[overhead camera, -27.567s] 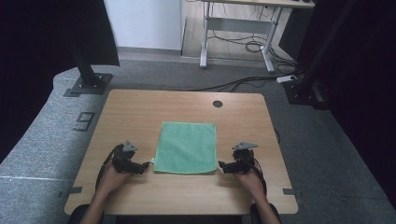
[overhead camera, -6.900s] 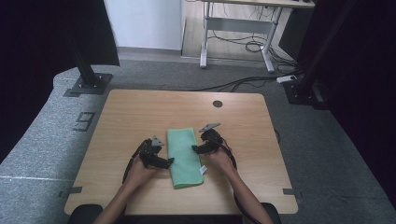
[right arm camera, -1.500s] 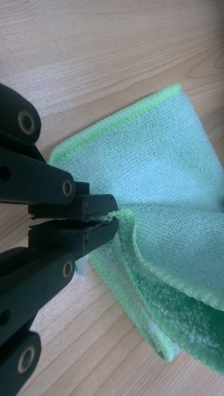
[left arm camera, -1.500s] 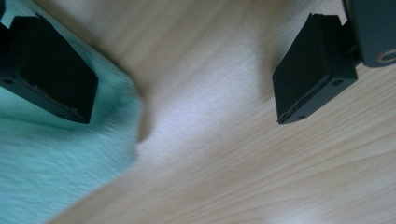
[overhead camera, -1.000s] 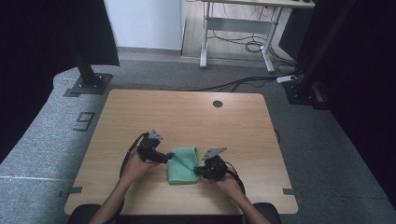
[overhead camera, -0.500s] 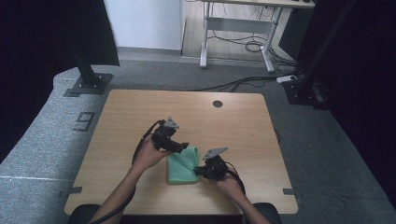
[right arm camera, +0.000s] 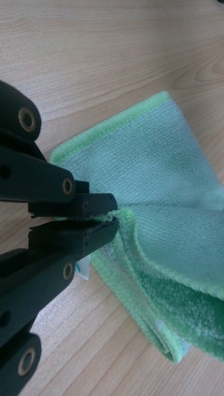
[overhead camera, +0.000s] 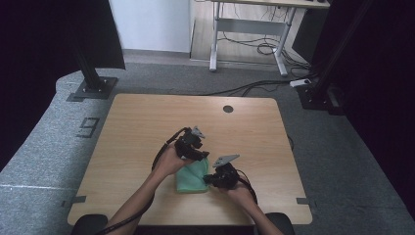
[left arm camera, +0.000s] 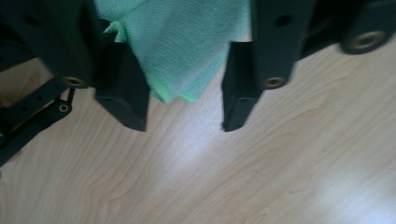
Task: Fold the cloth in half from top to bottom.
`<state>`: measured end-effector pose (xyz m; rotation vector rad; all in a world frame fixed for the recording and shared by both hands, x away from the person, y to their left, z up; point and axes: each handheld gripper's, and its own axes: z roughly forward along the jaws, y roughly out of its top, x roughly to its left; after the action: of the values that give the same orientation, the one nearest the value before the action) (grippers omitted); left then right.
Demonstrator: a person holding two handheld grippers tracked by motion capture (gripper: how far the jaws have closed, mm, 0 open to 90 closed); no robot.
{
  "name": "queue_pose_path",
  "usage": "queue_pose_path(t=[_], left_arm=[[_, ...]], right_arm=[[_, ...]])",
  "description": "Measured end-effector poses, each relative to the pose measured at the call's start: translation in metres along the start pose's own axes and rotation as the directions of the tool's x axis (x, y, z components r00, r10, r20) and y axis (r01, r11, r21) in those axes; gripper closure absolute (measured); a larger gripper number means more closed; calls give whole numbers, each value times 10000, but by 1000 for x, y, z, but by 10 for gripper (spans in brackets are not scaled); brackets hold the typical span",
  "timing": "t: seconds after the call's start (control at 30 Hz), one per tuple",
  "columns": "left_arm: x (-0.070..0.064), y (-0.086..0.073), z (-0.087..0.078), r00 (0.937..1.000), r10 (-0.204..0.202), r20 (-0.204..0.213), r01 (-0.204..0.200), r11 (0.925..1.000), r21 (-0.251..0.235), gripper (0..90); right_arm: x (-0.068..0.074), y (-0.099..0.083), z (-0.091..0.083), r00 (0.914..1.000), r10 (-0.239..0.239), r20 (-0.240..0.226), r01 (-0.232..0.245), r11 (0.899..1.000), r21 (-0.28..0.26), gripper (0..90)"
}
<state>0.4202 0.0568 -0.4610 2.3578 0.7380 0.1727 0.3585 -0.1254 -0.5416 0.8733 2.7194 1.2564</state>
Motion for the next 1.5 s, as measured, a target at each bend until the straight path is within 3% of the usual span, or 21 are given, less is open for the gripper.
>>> queue_pose_path(t=[0.1,0.37,0.63,0.93,1.1,1.33,1.43,1.5], left_arm=[[4,-2,-1,9971,-261,715,260,9997,26,705],[1,-4,-6,9972,-91,742,68,9995,319,864],[-2,-19,-20,9974,-82,715,60,9995,304,868],[-8,-47,-36,9968,-208,773,198,9997,143,868],[-14,-65,-42,9966,-284,772,280,9996,51,865],[-21,-89,-46,9959,-371,829,358,9992,177,849],[-22,-99,-48,9949,-428,917,415,9990,151,803],[-21,-102,-53,9962,-324,808,327,9995,-23,702]], right_arm=[[-1,0,0,10000,52,-57,-52,10000,-31,844],[-2,-1,0,9999,81,-114,-81,9999,-63,842],[-1,0,0,9999,97,-124,-98,9999,-38,829],[5,5,-5,9999,-128,23,128,9999,-73,718],[4,5,-19,9995,-221,205,226,9995,-240,609],[-4,4,-34,9986,-55,520,85,9983,-579,554],[-7,5,-35,9972,17,749,25,9984,-563,506],[-7,6,-33,9963,53,853,-7,9986,-531,465]])
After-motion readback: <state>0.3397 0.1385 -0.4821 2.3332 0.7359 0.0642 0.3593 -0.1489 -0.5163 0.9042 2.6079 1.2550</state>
